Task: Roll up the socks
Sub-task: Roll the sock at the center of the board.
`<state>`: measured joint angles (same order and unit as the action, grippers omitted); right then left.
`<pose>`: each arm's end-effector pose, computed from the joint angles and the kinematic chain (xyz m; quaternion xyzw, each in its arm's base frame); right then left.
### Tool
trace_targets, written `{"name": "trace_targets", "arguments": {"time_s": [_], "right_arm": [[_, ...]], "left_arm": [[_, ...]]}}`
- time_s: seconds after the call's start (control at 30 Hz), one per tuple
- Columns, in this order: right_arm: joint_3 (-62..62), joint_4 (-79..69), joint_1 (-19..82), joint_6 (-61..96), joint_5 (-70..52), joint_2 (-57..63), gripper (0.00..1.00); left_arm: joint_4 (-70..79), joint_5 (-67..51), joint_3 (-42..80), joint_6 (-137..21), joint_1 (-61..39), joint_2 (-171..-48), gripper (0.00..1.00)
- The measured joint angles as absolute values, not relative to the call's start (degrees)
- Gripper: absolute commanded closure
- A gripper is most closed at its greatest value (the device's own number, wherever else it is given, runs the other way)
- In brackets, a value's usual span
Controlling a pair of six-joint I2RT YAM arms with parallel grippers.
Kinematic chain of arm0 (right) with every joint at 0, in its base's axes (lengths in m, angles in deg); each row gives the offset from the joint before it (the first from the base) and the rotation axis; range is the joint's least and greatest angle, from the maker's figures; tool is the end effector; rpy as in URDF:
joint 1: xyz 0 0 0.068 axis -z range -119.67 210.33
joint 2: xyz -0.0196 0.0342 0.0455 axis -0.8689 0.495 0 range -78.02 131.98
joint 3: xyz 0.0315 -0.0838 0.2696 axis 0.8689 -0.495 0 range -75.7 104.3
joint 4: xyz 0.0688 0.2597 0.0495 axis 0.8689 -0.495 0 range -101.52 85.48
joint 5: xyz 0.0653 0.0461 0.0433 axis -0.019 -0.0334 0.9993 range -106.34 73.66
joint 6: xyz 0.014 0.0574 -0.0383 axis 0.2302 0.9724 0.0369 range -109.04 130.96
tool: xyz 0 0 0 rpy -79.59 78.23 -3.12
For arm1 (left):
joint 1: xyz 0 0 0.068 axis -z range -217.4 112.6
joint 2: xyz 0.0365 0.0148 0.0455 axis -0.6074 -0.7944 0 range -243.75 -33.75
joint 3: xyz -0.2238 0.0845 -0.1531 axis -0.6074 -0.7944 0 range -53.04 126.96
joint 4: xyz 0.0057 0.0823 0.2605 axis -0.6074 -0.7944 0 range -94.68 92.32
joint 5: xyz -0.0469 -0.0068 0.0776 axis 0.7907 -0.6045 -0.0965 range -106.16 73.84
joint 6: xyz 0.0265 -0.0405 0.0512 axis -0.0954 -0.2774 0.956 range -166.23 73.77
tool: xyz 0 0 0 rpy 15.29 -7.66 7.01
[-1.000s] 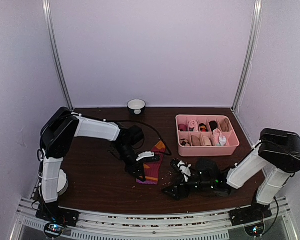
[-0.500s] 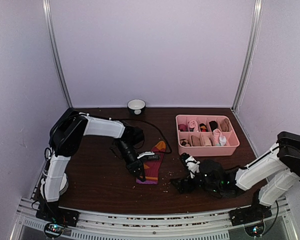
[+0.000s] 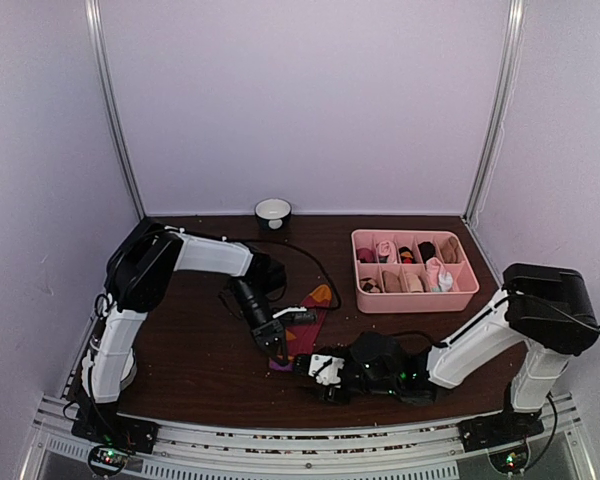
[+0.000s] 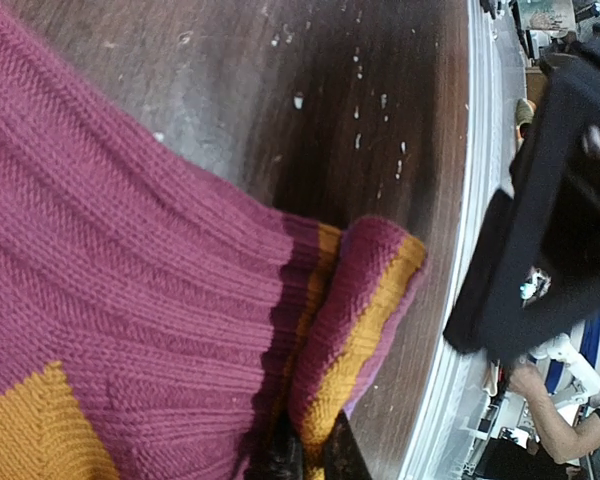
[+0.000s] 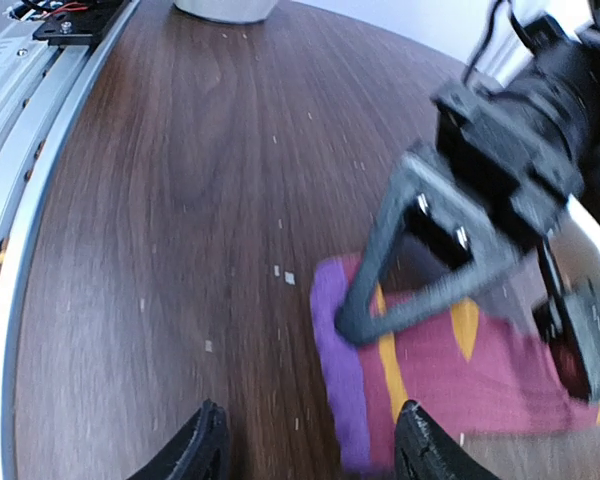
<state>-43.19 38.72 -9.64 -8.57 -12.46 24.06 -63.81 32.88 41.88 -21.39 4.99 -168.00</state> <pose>0.1133 0.3223 0.1044 -0.6105 0.5904 0.2507 0.4647 0.2806 -0.3150 0.0863 -0.4526 -0.7817 0.3877 0.1838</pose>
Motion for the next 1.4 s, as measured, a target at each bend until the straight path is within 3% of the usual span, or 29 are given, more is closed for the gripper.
{"name": "trace_targets", "arguments": {"time_s": [0.5, 0.63, 0.83, 0.9, 0.97, 1.0, 1.23, 1.4], "right_arm": [[-31.58, 31.11, -3.87, -16.28, -5.00, 33.22, 0.72], [-31.38, 30.35, -3.74, -16.06, -4.26, 33.22, 0.81], [-31.34, 29.83, -3.02, -14.29, -2.53, 33.31, 0.97], [-31.34, 29.87, -2.43, -12.72, -1.29, 33.35, 0.99], [-31.32, 30.00, -1.88, -11.08, 0.02, 33.53, 1.00], [-31.27, 30.07, -1.60, -9.99, 0.77, 33.61, 1.00], [-31.25, 31.40, 0.89, -1.31, 7.24, 34.84, 1.00], [-30.92, 34.41, 3.60, 6.69, 13.53, 37.05, 1.00]], "left_arm": [[-65.18, 32.72, 43.28, -22.13, 5.08, -168.99, 1.00], [-65.25, 32.68, 43.28, -21.73, 5.08, -168.99, 0.90], [-65.58, 32.22, 42.62, -20.29, 5.08, -167.70, 0.67], [-64.07, 30.87, 40.87, -19.79, 5.03, -165.64, 0.63], [-61.66, 28.79, 38.03, -19.51, 4.47, -162.74, 0.50], [-60.11, 27.50, 36.26, -19.33, 3.90, -160.90, 0.48], [-46.98, 22.06, 22.64, -17.74, -0.80, -146.78, 0.46], [-37.42, 22.12, 12.66, -16.62, 1.21, -139.79, 0.46]]}}
